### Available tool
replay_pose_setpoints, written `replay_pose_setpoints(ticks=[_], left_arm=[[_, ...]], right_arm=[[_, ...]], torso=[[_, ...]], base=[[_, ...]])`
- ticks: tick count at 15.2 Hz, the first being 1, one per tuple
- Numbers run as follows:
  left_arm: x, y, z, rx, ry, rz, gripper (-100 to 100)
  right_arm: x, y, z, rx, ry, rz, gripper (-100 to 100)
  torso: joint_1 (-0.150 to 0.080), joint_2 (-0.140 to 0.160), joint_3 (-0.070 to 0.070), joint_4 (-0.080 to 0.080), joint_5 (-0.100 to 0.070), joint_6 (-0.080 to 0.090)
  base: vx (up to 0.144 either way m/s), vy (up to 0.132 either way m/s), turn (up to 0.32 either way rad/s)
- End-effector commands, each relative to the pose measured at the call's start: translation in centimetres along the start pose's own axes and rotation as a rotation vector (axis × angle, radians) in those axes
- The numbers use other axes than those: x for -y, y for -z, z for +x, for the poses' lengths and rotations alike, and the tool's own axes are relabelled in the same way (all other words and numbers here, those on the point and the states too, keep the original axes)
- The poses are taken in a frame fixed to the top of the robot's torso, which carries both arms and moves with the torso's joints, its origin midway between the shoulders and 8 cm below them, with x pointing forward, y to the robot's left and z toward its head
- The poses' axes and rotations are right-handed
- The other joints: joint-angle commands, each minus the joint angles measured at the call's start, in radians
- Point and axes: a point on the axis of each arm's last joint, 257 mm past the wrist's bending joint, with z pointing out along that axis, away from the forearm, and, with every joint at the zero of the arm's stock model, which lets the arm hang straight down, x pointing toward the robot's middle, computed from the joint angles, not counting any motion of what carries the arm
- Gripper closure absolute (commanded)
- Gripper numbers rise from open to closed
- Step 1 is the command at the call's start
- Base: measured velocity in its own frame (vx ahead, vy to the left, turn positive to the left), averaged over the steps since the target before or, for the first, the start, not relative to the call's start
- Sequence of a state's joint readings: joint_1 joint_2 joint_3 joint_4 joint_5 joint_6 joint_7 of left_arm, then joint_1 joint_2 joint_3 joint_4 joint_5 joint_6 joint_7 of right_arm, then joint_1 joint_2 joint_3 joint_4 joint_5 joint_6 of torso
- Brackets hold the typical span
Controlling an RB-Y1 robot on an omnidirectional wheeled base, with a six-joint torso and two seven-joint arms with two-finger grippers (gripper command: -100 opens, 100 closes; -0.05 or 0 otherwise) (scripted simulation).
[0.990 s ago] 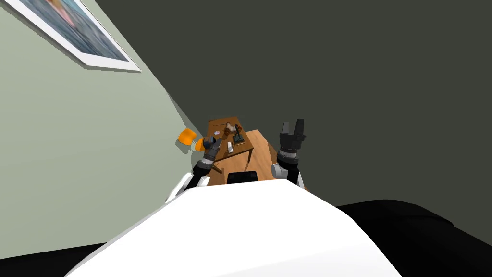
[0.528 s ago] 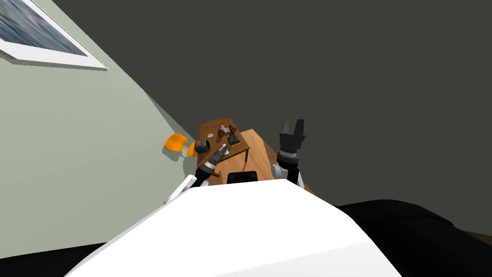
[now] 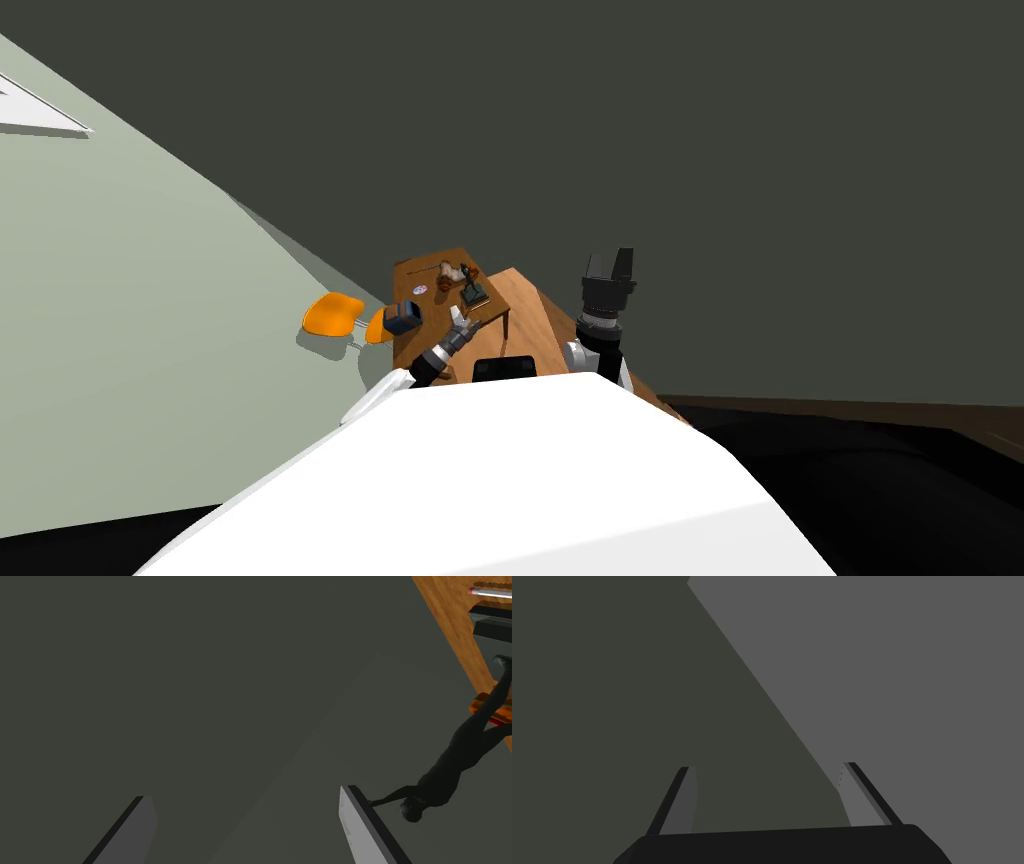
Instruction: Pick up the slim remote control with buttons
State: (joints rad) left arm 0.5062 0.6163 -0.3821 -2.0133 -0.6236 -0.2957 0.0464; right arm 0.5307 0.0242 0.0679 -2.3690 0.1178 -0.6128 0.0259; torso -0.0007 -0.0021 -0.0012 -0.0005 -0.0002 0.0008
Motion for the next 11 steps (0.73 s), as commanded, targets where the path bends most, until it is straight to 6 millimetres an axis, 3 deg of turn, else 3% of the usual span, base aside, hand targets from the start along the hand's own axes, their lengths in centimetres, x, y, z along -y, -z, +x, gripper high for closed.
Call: replay_pose_setpoints(ticks=[1, 3, 4, 6, 7, 10, 11], left_arm=[[-1.1, 0.5, 2.1, -0.063, -0.048, -0.018, -100], [-1.1, 0.6, 2.3, -0.071, -0.074, -0.018, -100], [-2.6, 1.8, 4.8, -0.149, -0.107, -0.045, -100], [-2.7, 1.8, 5.1, -0.161, -0.145, -0.043, -100], [-4.2, 3.3, 7.5, -0.236, -0.171, -0.068, -100], [-4.3, 3.4, 7.8, -0.251, -0.218, -0.065, -100], [-5.9, 5.1, 10.0, -0.329, -0.253, -0.088, -100]], right_arm=[[0.0, 0.0, 0.0, 0.000, 0.000, 0.000, 0], [0.0, 0.0, 0.0, 0.000, 0.000, 0.000, 0], [0.0, 0.0, 0.0, 0.000, 0.000, 0.000, 0], [0.0, 0.0, 0.0, 0.000, 0.000, 0.000, 0], [0.0, 0.0, 0.0, 0.000, 0.000, 0.000, 0], [0.0, 0.0, 0.0, 0.000, 0.000, 0.000, 0], [0.0, 0.0, 0.0, 0.000, 0.000, 0.000, 0]], torso=[[0.000, 0.000, 0.000, 0.000, 0.000, 0.000], [0.000, 0.000, 0.000, 0.000, 0.000, -0.001], [0.000, 0.001, 0.000, 0.000, 0.000, -0.001], [0.000, 0.000, 0.000, 0.000, 0.000, 0.000], [0.000, 0.000, 0.000, 0.000, 0.000, -0.001], [0.000, 0.000, 0.000, 0.000, 0.000, -0.001], [0.000, 0.000, 0.000, 0.000, 0.000, -0.001]], base=[[0.035, -0.008, -0.342], [0.020, 0.002, -0.047], [0.026, -0.008, -0.283], [0.027, 0.001, -0.251], [0.036, -0.008, -0.336], [0.027, 0.006, -0.159], [0.026, -0.003, -0.337]])
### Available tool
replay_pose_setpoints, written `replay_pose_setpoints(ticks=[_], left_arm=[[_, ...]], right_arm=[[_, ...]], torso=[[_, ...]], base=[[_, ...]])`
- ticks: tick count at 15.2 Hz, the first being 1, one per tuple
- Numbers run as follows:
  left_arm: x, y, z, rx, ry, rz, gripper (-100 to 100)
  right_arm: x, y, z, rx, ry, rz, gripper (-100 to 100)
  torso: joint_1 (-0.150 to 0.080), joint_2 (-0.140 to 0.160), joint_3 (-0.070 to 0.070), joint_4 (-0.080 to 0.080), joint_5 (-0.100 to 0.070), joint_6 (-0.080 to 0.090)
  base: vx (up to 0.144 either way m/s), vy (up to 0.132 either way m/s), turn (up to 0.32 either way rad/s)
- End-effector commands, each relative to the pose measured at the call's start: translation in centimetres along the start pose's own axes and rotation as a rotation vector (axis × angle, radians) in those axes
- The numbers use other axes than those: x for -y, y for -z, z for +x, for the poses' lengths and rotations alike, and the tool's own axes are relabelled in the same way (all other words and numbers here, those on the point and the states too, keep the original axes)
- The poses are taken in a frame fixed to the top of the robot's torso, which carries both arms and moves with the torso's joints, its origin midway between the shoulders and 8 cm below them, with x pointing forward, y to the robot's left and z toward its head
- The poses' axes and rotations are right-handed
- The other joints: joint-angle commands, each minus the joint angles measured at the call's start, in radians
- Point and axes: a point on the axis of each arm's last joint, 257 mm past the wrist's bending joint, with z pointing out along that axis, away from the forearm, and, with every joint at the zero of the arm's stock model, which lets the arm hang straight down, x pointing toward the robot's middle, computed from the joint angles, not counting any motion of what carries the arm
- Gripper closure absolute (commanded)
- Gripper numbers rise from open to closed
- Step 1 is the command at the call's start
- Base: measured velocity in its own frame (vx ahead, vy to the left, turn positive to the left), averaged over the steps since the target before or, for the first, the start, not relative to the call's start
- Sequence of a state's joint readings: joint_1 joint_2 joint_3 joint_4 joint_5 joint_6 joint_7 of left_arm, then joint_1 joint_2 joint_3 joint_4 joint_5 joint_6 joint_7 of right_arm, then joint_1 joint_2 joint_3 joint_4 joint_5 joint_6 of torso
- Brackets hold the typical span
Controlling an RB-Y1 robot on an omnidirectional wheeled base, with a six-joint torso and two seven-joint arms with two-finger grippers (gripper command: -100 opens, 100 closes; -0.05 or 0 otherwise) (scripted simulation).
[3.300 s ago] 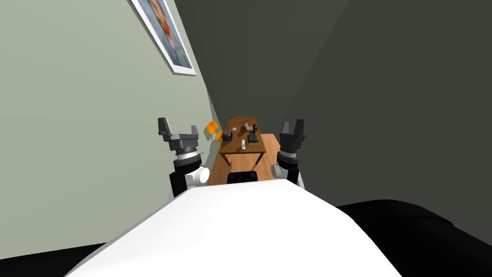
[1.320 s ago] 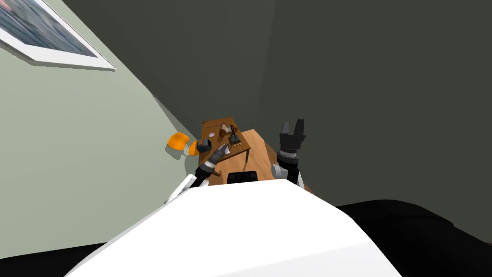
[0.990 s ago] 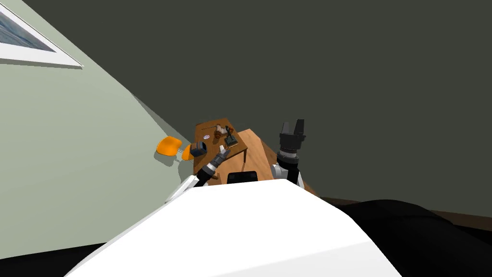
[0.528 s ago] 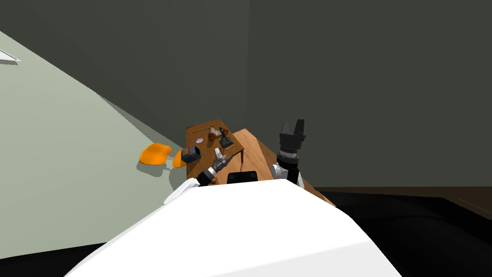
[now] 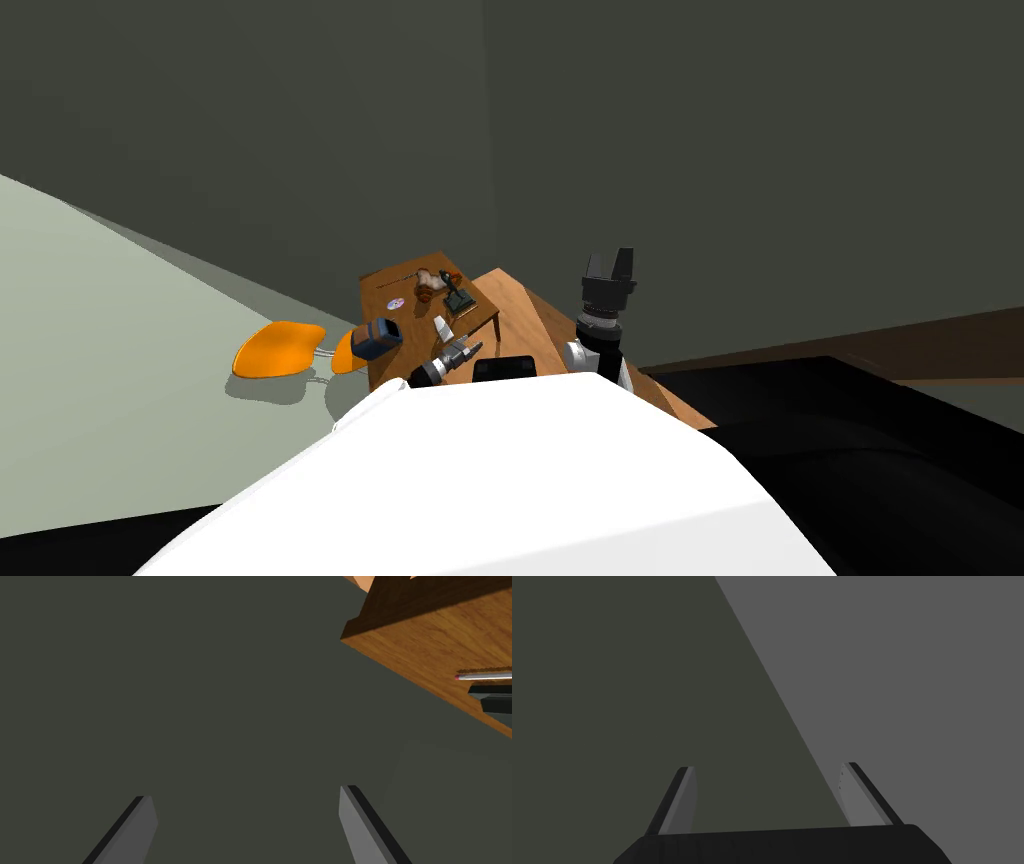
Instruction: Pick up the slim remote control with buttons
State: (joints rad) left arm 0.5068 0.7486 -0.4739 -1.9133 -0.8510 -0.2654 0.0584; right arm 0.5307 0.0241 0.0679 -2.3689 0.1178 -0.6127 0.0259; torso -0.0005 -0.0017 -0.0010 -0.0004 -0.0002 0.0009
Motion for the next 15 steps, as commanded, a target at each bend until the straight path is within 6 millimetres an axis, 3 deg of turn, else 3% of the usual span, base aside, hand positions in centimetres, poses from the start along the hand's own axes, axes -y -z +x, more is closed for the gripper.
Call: replay_pose_setpoints(ticks=[1, 3, 4, 6, 7, 10, 11, 13, 14, 15], left_arm=[[-0.8, 0.6, 2.2, -0.060, -0.049, -0.014, -100], [-0.9, 0.6, 2.3, -0.066, -0.070, -0.014, -100], [-2.1, 1.8, 5.2, -0.145, -0.108, -0.032, -100], [-2.1, 1.9, 5.4, -0.155, -0.147, -0.030, -100], [-3.3, 3.3, 8.0, -0.228, -0.172, -0.045, -100], [-3.5, 3.5, 8.3, -0.244, -0.224, -0.042, -100], [-4.8, 5.3, 10.8, -0.321, -0.262, -0.055, -100], [-4.9, 5.3, 11.1, -0.331, -0.302, -0.051, -100], [-6.2, 7.3, 13.3, -0.405, -0.333, -0.062, -100], [-6.2, 7.4, 13.4, -0.409, -0.349, -0.060, -100]], right_arm=[[0.0, 0.0, 0.0, 0.000, 0.000, 0.000, 0], [0.0, 0.0, 0.0, 0.000, 0.000, 0.000, 0], [0.0, 0.0, 0.0, 0.000, 0.000, 0.000, 0], [0.0, 0.0, 0.0, 0.000, 0.000, 0.000, 0], [0.0, 0.0, 0.0, 0.000, 0.000, 0.000, 0], [0.0, 0.0, 0.0, 0.000, 0.000, 0.000, 0], [0.0, 0.0, 0.0, 0.000, 0.000, 0.000, 0], [0.0, 0.0, 0.0, 0.000, 0.000, 0.000, 0], [0.0, 0.0, 0.0, 0.000, 0.000, 0.000, 0], [0.0, 0.0, 0.0, 0.000, 0.000, 0.000, 0]], torso=[[0.000, 0.000, 0.000, 0.000, 0.000, 0.000], [0.000, 0.000, 0.000, 0.000, 0.000, -0.001], [0.000, 0.000, 0.000, 0.000, 0.000, -0.001], [0.000, 0.000, 0.000, 0.000, 0.000, -0.001], [0.000, 0.000, 0.000, 0.000, 0.000, -0.001], [0.001, -0.001, 0.000, 0.000, 0.000, -0.001], [0.000, 0.000, 0.000, 0.000, 0.000, -0.002], [0.000, -0.001, 0.000, 0.000, 0.000, 0.000], [0.000, 0.000, 0.000, 0.000, 0.000, -0.001], [0.001, -0.001, 0.000, 0.000, 0.000, -0.001]], base=[[0.031, 0.003, -0.391], [0.020, 0.008, -0.047], [0.026, -0.002, -0.277], [0.028, 0.006, -0.252], [0.036, 0.006, -0.361], [0.030, 0.012, -0.157], [0.028, -0.001, -0.329], [0.029, 0.013, -0.244], [0.034, 0.013, -0.293], [0.037, 0.018, -0.360]])
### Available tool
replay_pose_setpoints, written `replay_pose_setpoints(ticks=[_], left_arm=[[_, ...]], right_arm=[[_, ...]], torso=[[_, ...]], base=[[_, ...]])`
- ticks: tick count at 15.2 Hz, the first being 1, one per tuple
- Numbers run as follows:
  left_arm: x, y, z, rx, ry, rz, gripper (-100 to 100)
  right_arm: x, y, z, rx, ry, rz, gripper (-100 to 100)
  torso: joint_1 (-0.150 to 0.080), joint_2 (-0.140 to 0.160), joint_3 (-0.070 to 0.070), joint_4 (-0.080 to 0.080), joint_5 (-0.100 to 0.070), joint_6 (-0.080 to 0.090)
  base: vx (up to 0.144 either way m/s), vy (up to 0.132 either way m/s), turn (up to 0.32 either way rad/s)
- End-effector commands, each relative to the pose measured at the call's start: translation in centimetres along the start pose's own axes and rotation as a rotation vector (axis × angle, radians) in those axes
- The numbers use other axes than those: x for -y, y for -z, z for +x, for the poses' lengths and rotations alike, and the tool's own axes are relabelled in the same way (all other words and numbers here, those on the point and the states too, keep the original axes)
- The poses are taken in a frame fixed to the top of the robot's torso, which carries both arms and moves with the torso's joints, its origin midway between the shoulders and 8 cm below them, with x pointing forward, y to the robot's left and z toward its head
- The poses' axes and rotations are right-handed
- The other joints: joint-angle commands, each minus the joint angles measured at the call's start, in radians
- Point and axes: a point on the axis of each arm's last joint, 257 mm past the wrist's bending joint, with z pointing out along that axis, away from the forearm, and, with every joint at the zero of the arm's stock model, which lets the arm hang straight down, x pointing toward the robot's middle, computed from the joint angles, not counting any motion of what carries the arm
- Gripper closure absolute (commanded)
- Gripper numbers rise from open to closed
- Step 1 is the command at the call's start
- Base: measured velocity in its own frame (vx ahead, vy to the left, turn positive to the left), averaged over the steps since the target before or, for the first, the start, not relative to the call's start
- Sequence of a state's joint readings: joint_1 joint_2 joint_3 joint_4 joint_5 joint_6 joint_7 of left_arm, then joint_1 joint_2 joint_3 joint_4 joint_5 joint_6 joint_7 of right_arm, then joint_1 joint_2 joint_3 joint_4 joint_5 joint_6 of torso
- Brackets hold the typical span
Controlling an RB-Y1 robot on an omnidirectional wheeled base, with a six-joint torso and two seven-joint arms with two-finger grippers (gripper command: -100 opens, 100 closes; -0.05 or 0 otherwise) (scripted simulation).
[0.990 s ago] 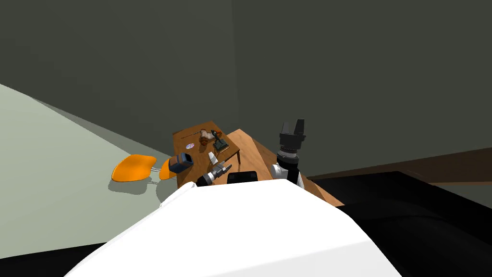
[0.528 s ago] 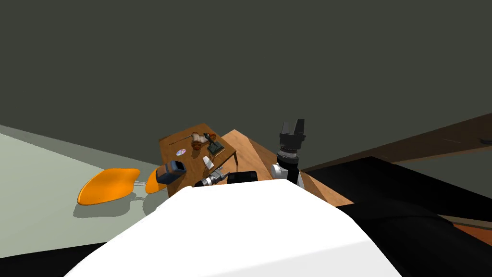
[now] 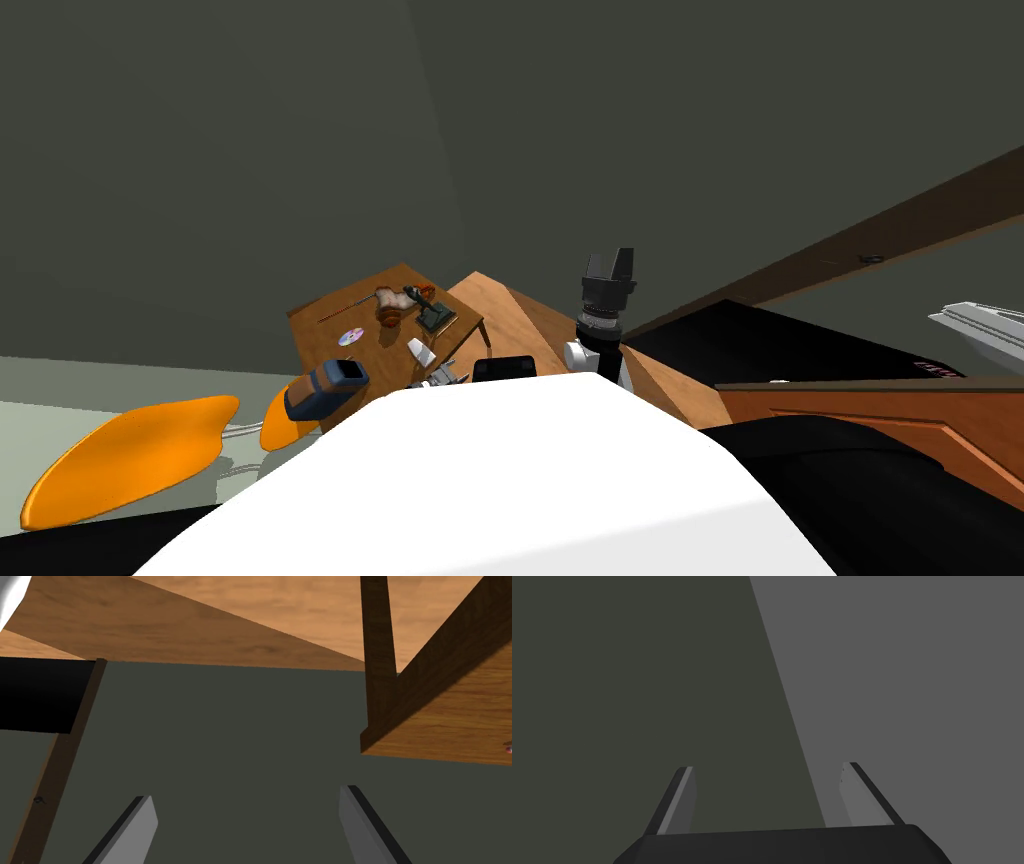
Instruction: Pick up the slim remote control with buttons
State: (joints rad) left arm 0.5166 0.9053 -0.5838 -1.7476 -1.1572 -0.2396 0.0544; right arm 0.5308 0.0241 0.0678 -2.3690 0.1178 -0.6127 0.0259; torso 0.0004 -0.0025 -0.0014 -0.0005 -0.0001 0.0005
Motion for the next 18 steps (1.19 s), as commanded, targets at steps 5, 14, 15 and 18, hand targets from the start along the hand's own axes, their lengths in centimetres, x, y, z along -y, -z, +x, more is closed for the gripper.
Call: replay_pose_setpoints(ticks=[5, 14, 15, 18], left_arm=[[-0.6, 1.6, 4.1, -0.114, -0.127, -0.004, -100], [-2.9, 6.2, 12.6, -0.335, -0.331, 0.005, -100], [-2.9, 6.3, 12.7, -0.338, -0.346, 0.007, -100], [-3.8, 8.1, 15.2, -0.407, -0.430, 0.020, -100]], right_arm=[[0.0, 0.0, 0.0, 0.000, 0.000, 0.000, 0], [0.0, 0.0, 0.0, 0.000, 0.000, 0.000, 0], [0.0, 0.0, 0.0, 0.000, 0.000, 0.000, 0], [0.0, 0.0, 0.0, 0.000, 0.000, 0.000, 0]], torso=[[0.000, 0.000, 0.000, 0.000, 0.000, 0.000], [0.000, 0.000, 0.000, 0.000, 0.000, -0.001], [0.000, 0.000, 0.000, 0.000, 0.000, 0.000], [0.000, 0.000, 0.000, 0.000, 0.000, 0.000]], base=[[0.023, 0.015, -0.193], [0.023, 0.017, -0.196], [0.033, 0.030, -0.308], [0.026, 0.030, -0.245]])
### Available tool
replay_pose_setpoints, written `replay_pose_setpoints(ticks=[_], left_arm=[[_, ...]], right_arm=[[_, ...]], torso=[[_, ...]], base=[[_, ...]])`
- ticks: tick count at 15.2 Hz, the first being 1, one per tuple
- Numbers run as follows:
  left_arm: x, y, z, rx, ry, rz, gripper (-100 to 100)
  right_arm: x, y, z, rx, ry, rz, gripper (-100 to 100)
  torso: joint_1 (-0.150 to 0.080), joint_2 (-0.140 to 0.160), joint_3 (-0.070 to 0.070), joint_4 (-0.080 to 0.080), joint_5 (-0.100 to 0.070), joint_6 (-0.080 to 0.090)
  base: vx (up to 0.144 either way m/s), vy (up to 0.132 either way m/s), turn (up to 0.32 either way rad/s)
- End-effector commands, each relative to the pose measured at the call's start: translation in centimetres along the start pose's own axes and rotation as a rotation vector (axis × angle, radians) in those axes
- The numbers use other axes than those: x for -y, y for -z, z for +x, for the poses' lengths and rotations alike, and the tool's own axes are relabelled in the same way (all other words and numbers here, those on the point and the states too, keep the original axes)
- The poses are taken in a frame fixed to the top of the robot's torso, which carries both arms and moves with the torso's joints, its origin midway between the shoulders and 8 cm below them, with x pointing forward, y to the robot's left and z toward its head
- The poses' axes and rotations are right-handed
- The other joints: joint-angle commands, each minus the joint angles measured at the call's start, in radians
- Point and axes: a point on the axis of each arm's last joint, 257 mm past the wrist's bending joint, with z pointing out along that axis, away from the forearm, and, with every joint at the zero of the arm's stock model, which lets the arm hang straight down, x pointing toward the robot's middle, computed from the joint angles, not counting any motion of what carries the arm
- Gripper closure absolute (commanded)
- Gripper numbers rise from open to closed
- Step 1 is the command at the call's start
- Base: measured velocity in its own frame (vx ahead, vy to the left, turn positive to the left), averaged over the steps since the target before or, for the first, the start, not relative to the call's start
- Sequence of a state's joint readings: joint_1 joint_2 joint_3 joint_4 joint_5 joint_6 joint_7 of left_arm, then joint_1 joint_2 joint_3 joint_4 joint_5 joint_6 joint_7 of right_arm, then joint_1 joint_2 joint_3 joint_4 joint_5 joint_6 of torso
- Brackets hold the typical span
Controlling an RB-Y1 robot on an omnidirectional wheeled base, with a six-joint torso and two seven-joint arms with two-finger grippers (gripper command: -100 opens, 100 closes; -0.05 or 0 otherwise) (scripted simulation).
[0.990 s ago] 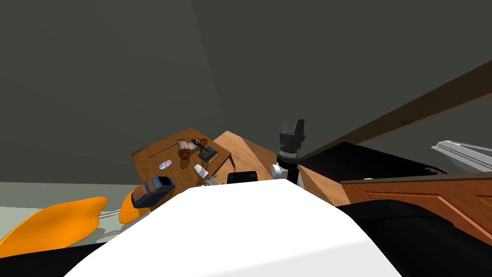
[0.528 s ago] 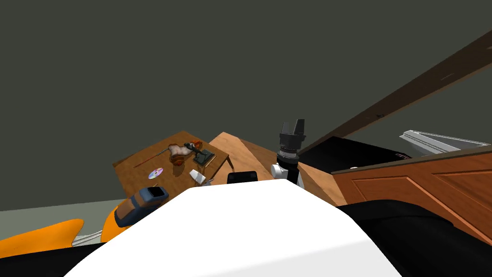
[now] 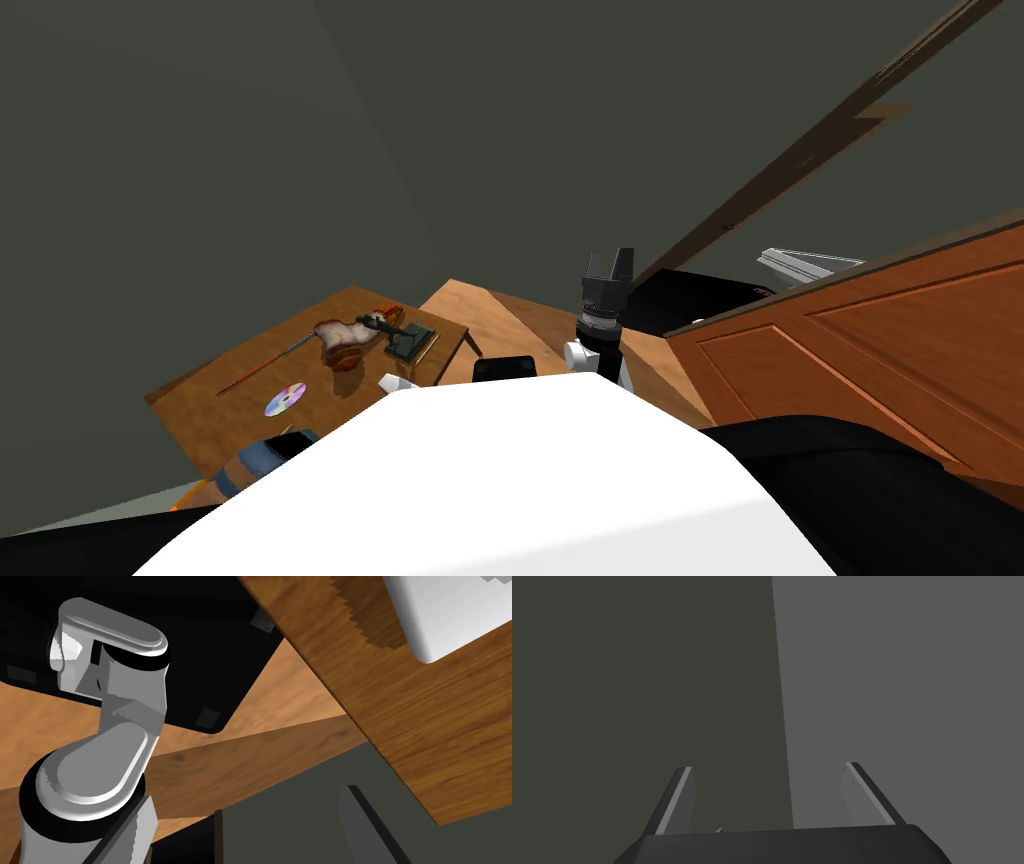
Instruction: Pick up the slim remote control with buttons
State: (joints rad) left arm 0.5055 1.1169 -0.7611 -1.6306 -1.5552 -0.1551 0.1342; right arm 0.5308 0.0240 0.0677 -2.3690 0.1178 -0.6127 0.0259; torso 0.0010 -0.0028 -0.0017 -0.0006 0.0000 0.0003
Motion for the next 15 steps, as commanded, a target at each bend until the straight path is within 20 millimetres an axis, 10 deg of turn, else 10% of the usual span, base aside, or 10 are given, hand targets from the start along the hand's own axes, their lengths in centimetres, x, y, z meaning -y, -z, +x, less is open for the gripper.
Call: replay_pose_setpoints(ticks=[1, 4, 15], left_arm=[[0.1, 0.4, 1.3, -0.026, -0.042, 0.002, -100], [0.7, 2.2, 6.7, -0.140, -0.153, 0.030, -100], [1.2, 4.2, 11.3, -0.239, -0.300, 0.068, -100]], right_arm=[[0.0, 0.0, 0.0, 0.000, 0.000, 0.000, 0], [0.0, 0.0, 0.0, 0.000, 0.000, 0.000, 0], [0.0, 0.0, 0.0, 0.000, 0.000, 0.000, 0]], torso=[[0.000, 0.000, 0.000, 0.000, 0.000, 0.000], [0.000, 0.000, 0.000, 0.000, 0.000, 0.000], [-0.001, 0.001, 0.001, 0.000, 0.000, -0.001]], base=[[0.023, 0.032, -0.116], [0.026, 0.029, -0.315], [0.016, 0.028, -0.138]])
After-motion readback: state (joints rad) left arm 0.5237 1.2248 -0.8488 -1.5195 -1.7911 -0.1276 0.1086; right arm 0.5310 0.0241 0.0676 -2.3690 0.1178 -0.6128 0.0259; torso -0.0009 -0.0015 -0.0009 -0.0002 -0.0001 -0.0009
